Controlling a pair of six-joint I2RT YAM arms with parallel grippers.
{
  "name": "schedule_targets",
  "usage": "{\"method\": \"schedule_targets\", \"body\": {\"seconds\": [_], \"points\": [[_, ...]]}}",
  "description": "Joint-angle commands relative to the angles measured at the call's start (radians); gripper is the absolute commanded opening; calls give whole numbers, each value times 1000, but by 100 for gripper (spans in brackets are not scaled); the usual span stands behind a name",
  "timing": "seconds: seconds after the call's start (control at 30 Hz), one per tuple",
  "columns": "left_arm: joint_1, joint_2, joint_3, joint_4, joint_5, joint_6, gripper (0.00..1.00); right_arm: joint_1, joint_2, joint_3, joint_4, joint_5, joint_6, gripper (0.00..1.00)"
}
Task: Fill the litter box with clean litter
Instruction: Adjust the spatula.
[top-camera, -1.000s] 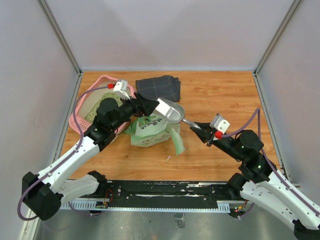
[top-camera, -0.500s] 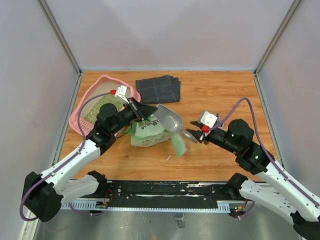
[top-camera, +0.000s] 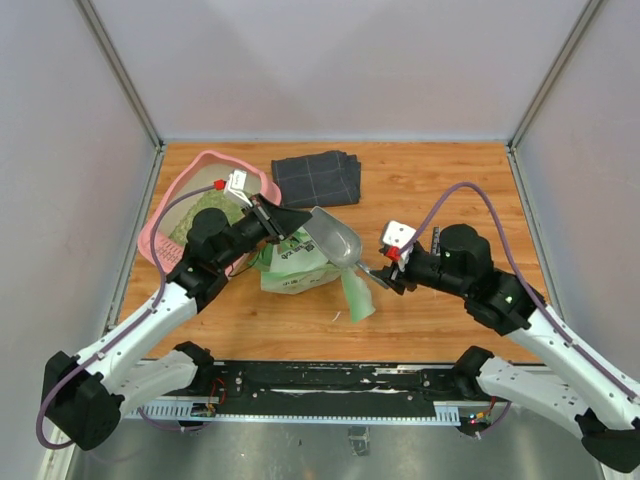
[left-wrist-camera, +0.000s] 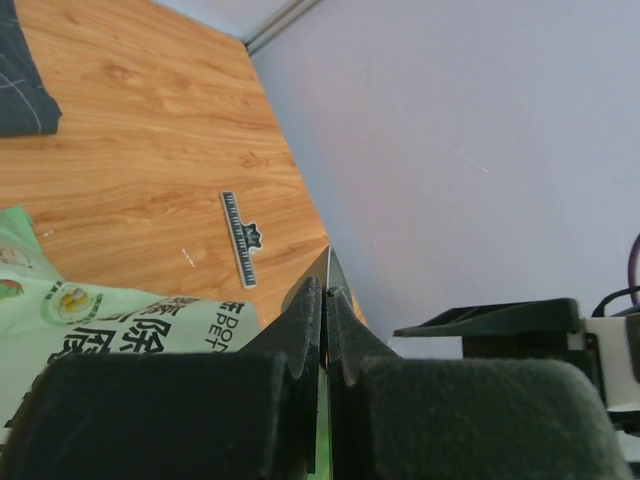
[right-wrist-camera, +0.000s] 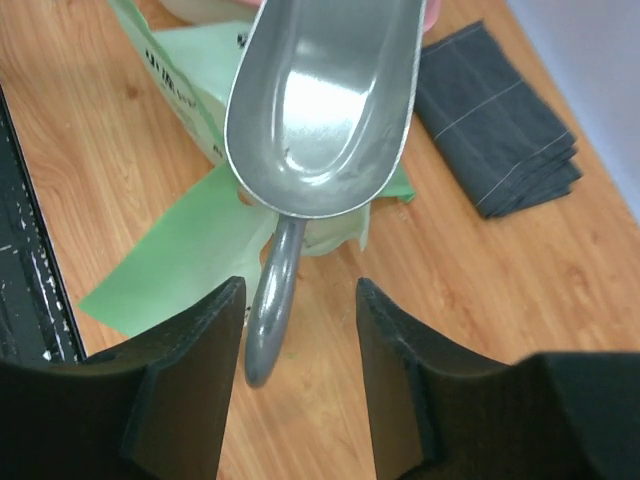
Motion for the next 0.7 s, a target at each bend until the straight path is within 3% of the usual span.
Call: {"method": "schedule_targets", "body": {"seconds": [0.0,0.43,0.67], "points": [[8,-5,27,11,-25,-20,0,14,49,-32,37,-11,70,51],[16,-12,-23,84,-42,-119,0,62,72,-260,414,116,52,46],[17,-17,-51,112,-52,-168,0,63,21,-308,500,113,47,3]]}}
